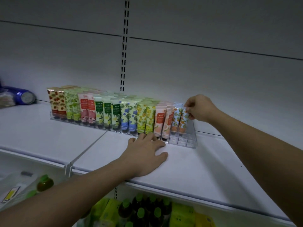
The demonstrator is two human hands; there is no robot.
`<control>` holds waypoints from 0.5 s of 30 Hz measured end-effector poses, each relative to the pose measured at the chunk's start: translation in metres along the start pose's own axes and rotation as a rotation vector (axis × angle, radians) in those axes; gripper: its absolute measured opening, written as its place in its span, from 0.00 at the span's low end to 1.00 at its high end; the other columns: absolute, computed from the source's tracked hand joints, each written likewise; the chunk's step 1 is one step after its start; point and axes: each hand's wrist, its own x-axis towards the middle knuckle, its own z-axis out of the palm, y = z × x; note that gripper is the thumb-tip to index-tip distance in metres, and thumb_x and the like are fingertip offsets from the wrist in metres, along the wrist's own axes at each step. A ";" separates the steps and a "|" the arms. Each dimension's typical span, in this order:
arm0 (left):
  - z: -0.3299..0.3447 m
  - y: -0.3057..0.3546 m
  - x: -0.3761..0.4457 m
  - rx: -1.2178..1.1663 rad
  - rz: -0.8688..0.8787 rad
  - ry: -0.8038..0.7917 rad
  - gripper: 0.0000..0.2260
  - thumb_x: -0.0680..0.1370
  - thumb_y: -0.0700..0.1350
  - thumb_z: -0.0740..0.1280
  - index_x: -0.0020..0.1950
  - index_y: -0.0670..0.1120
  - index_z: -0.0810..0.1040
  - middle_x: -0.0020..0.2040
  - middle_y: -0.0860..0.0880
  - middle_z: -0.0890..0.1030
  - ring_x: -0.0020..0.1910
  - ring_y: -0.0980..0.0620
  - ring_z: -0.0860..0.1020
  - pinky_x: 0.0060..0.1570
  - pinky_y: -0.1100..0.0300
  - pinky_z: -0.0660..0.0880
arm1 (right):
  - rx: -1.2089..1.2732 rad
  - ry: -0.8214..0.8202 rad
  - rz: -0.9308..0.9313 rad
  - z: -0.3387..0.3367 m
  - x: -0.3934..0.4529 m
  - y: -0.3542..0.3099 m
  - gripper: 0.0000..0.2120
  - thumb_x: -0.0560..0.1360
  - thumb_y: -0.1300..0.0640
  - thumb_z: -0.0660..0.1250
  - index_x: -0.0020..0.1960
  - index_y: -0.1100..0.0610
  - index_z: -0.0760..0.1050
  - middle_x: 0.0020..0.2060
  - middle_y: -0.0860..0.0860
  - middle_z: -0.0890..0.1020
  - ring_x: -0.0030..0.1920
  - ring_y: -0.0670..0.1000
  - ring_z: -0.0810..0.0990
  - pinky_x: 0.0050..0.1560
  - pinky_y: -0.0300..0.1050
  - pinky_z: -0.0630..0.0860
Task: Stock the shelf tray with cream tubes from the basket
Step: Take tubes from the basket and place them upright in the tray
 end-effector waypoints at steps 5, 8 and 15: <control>0.000 0.001 -0.001 0.000 -0.004 0.004 0.23 0.78 0.65 0.51 0.70 0.60 0.67 0.65 0.54 0.66 0.64 0.50 0.63 0.61 0.46 0.60 | 0.007 -0.028 0.083 0.003 0.003 0.000 0.05 0.78 0.64 0.66 0.50 0.62 0.81 0.45 0.61 0.84 0.42 0.59 0.85 0.49 0.55 0.82; -0.001 0.002 -0.001 -0.012 -0.010 -0.001 0.23 0.78 0.65 0.52 0.70 0.60 0.68 0.65 0.53 0.67 0.65 0.49 0.63 0.62 0.46 0.60 | -0.098 -0.001 0.066 -0.004 -0.003 -0.005 0.12 0.78 0.61 0.67 0.61 0.61 0.77 0.54 0.59 0.81 0.50 0.59 0.82 0.55 0.54 0.79; -0.013 0.011 -0.009 0.000 -0.061 0.023 0.21 0.79 0.59 0.54 0.69 0.55 0.71 0.65 0.51 0.70 0.65 0.47 0.66 0.61 0.46 0.64 | -0.233 -0.044 0.016 -0.028 -0.045 -0.032 0.11 0.76 0.59 0.64 0.55 0.58 0.80 0.55 0.57 0.82 0.56 0.58 0.79 0.58 0.49 0.76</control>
